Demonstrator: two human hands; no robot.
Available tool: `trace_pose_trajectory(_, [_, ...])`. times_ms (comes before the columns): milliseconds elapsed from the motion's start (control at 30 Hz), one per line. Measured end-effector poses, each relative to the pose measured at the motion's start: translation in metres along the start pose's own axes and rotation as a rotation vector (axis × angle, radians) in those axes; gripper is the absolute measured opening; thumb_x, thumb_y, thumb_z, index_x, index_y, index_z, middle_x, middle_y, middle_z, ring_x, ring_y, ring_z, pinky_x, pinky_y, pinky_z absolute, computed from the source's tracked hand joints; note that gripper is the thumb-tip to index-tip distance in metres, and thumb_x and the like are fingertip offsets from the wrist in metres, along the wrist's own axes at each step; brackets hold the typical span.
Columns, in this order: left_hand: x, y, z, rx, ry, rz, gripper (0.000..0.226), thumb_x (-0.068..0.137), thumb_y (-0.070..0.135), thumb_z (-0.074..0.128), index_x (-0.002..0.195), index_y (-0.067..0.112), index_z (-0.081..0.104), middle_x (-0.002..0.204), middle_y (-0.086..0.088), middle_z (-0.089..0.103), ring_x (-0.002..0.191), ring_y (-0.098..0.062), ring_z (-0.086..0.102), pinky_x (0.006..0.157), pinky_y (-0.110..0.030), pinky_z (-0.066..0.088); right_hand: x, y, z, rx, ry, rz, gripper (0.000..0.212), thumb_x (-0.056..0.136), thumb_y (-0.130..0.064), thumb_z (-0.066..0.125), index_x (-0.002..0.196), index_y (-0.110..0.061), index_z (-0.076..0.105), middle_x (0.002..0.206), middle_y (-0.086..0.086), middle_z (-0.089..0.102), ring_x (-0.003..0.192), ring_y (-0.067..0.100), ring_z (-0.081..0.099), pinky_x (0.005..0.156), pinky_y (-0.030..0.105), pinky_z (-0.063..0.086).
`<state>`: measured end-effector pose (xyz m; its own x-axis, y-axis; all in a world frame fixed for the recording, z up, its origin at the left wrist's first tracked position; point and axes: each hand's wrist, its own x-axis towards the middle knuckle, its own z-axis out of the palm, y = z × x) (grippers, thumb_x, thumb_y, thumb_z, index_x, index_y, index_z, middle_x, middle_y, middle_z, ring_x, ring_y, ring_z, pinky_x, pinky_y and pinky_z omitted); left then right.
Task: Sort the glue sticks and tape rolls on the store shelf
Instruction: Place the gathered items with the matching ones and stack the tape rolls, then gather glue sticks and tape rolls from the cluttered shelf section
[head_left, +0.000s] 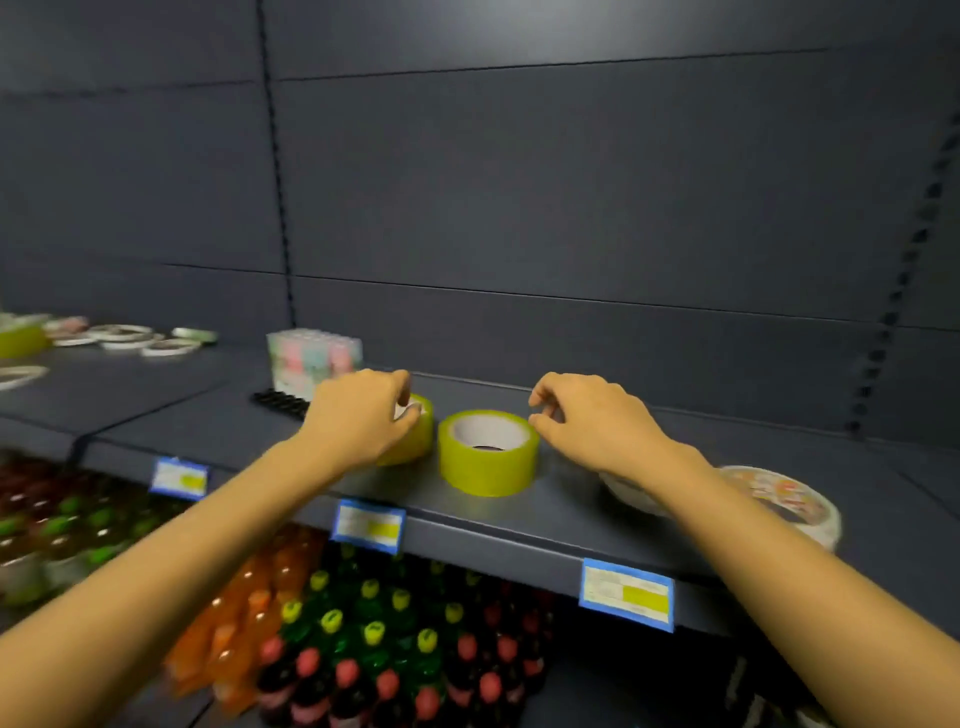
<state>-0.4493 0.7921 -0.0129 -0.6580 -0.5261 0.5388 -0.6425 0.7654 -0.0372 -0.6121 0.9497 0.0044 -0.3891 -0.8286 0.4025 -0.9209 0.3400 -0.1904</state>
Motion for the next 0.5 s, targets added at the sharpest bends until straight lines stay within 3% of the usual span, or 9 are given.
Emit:
trace_pose_trajectory(133, [-0.050, -0.070, -0.009, 0.018, 0.071, -0.180, 0.027, 0.091, 0.040, 0.047, 0.100, 0.017, 0.056, 0.107, -0.002, 0.065, 0.101, -0.027, 0.059, 0.067, -0.032, 0.038, 0.027, -0.071, 0.036, 0.090, -0.051, -0.183, 0.025, 0.089, -0.029, 0.049, 0.113, -0.027, 0.056, 0.118, -0.004, 0.061, 0.109, 0.025, 0.056, 0.086, 0.034, 0.043])
trace_pose_trajectory(267, [-0.088, -0.132, -0.014, 0.075, 0.099, -0.260, 0.028, 0.091, 0.043, 0.046, 0.102, 0.019, 0.055, 0.106, 0.004, 0.064, 0.101, -0.018, 0.059, 0.067, -0.029, 0.039, 0.047, -0.140, 0.068, 0.104, -0.129, -0.329, 0.026, 0.091, -0.033, 0.049, 0.115, -0.028, 0.055, 0.121, -0.004, 0.059, 0.111, 0.025, 0.055, 0.086, 0.034, 0.043])
trace_pose_trajectory(500, [-0.125, -0.253, -0.035, 0.148, 0.116, -0.327, 0.025, 0.090, 0.042, 0.047, 0.096, 0.019, 0.054, 0.099, 0.003, 0.065, 0.092, -0.017, 0.060, 0.059, -0.025, 0.034, 0.083, -0.256, 0.105, 0.165, -0.203, -0.478, 0.026, 0.092, -0.031, 0.049, 0.116, -0.021, 0.054, 0.116, 0.000, 0.059, 0.107, 0.023, 0.055, 0.090, 0.038, 0.047])
